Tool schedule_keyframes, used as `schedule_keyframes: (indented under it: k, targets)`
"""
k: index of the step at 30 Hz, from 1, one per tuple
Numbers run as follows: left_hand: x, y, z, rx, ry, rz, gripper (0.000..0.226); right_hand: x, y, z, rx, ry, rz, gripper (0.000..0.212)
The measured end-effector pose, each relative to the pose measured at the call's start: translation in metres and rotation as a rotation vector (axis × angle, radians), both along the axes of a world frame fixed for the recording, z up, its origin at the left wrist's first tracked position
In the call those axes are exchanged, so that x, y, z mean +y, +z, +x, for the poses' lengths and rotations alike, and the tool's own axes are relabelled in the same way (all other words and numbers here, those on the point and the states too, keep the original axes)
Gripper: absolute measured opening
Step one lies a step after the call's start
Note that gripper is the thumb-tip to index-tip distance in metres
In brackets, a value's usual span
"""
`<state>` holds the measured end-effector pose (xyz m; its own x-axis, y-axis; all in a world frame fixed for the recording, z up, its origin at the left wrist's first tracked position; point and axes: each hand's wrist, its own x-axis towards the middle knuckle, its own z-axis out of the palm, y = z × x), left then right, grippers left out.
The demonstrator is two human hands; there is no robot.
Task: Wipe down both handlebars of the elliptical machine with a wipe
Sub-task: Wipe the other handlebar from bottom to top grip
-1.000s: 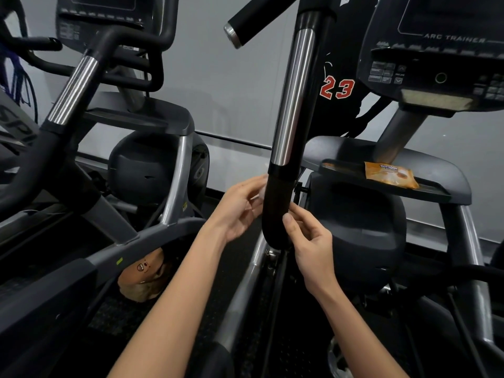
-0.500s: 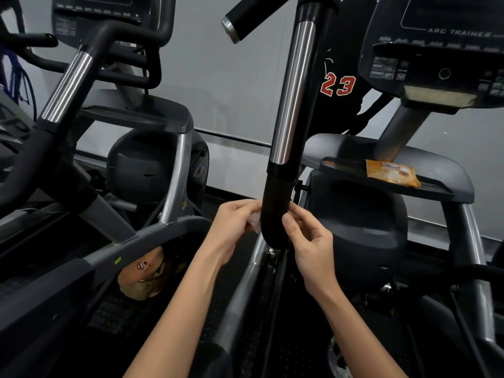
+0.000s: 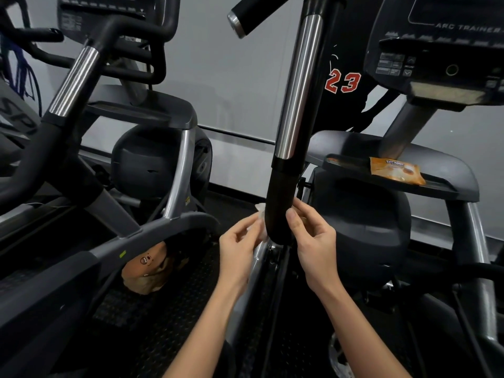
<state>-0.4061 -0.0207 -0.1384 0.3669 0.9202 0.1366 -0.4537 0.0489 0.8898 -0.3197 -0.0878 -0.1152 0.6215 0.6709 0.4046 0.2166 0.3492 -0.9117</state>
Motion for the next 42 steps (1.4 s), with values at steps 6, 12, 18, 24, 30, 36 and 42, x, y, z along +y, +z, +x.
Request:
schedule_keyframes:
  k: [6,12,18,24,30,36,42]
  targets:
    - [0.003,0.031,-0.002,-0.132,0.028,0.099,0.015,-0.001,0.002,-0.001,-0.003,-0.003,0.004,0.04]
    - [0.002,0.023,0.0,-0.026,-0.157,-0.098,0.02,-0.004,0.006,-0.001,-0.016,0.038,-0.005,0.031]
    - [-0.009,0.035,-0.006,-0.106,0.032,0.03,0.015,-0.013,0.006,0.001,-0.041,0.0,-0.001,0.029]
    - [-0.033,0.013,-0.008,0.013,0.188,0.287,0.02,-0.025,0.005,-0.003,-0.073,-0.013,0.041,0.02]
    - [-0.042,0.011,-0.011,0.055,0.11,0.452,0.024,-0.028,0.006,-0.005,-0.054,-0.002,0.037,0.019]
    - [-0.027,0.019,-0.014,-0.037,0.028,0.265,0.022,-0.014,0.005,0.006,-0.109,-0.148,0.016,0.017]
    - [-0.001,0.03,-0.006,0.012,0.039,0.211,0.022,0.003,0.008,0.014,-0.007,-0.184,-0.05,0.017]
